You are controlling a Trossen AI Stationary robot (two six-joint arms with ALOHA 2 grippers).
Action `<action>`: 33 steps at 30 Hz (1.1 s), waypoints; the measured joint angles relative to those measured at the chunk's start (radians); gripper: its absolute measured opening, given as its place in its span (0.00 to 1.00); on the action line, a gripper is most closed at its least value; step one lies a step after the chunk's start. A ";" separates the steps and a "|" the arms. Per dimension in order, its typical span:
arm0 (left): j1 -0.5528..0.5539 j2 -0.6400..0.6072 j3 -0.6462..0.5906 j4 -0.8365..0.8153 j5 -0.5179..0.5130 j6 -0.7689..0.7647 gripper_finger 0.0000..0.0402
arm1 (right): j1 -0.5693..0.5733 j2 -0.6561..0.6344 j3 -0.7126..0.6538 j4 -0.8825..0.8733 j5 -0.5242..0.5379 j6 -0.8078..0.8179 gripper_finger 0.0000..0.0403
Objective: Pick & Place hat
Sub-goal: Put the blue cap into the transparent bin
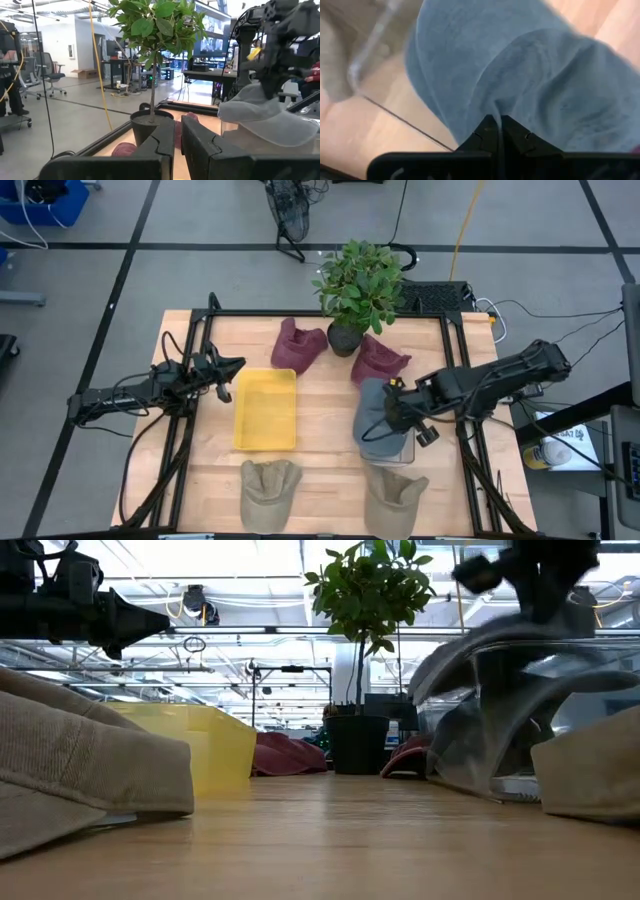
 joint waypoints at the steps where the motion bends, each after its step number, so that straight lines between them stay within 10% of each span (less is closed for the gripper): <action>1: 0.000 0.000 0.000 0.000 0.000 0.000 0.09 | -0.006 0.000 -0.019 0.018 0.001 0.011 0.00; 33: 0.000 0.000 0.000 -0.001 -0.001 -0.002 0.09 | 0.001 -0.021 -0.047 0.299 -0.023 0.638 0.43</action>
